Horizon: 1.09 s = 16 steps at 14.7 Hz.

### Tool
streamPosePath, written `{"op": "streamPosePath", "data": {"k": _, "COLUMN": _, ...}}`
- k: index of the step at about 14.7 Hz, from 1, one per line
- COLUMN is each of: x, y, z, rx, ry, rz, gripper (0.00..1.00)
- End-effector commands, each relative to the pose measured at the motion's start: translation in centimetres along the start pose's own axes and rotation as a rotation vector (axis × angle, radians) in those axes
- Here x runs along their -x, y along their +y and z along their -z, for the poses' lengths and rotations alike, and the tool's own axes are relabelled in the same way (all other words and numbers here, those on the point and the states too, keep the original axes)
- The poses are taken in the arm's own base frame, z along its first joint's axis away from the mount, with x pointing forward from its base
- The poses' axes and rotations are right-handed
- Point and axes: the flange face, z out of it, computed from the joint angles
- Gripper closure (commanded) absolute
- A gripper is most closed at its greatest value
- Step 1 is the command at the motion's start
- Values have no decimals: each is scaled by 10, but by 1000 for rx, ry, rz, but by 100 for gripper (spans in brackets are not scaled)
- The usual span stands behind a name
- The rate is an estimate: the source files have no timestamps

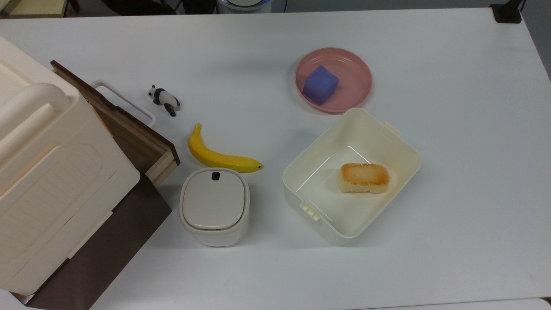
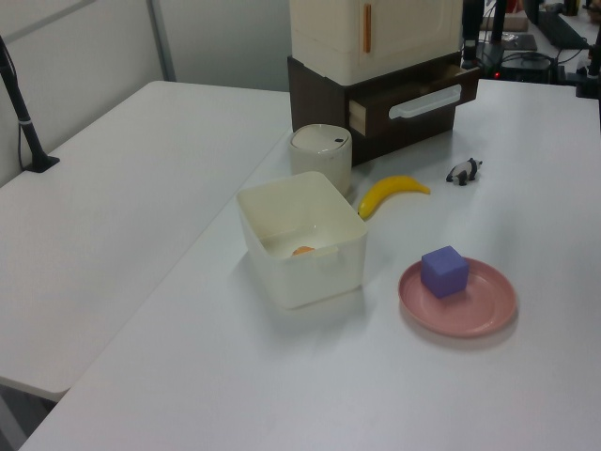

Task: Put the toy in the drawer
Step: 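Move the gripper down over the panda toy and close on it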

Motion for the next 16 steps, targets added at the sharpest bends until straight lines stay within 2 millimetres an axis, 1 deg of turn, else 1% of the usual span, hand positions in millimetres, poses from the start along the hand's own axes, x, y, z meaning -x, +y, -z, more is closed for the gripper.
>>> {"op": "streamPosePath", "data": {"k": 1, "x": 8, "y": -4, "z": -1, "rx": 41, "ry": -48, "rz": 42, "gripper": 0}}
{"op": "streamPosePath", "data": {"k": 2, "x": 7, "y": -4, "z": -4, "rx": 65, "ry": -61, "rz": 45, "gripper": 0}}
{"op": "streamPosePath", "data": {"k": 4, "x": 3, "y": 0, "z": -23, "rx": 109, "ry": -102, "rz": 48, "gripper": 0}}
{"op": "streamPosePath", "data": {"k": 5, "x": 4, "y": 4, "z": -30, "rx": 159, "ry": -133, "rz": 58, "gripper": 0}}
{"op": "streamPosePath", "data": {"k": 8, "x": 4, "y": 11, "z": -57, "rx": 180, "ry": -199, "rz": 144, "gripper": 0}}
{"op": "streamPosePath", "data": {"k": 10, "x": 5, "y": 17, "z": -70, "rx": 199, "ry": -240, "rz": 189, "gripper": 0}}
{"op": "streamPosePath", "data": {"k": 12, "x": 1, "y": 23, "z": -92, "rx": 233, "ry": -279, "rz": 230, "gripper": 0}}
{"op": "streamPosePath", "data": {"k": 13, "x": -4, "y": 25, "z": -108, "rx": 245, "ry": -267, "rz": 247, "gripper": 0}}
{"op": "streamPosePath", "data": {"k": 15, "x": -12, "y": 28, "z": -129, "rx": 265, "ry": -254, "rz": 264, "gripper": 0}}
{"op": "streamPosePath", "data": {"k": 16, "x": -15, "y": 34, "z": -146, "rx": 279, "ry": -266, "rz": 270, "gripper": 0}}
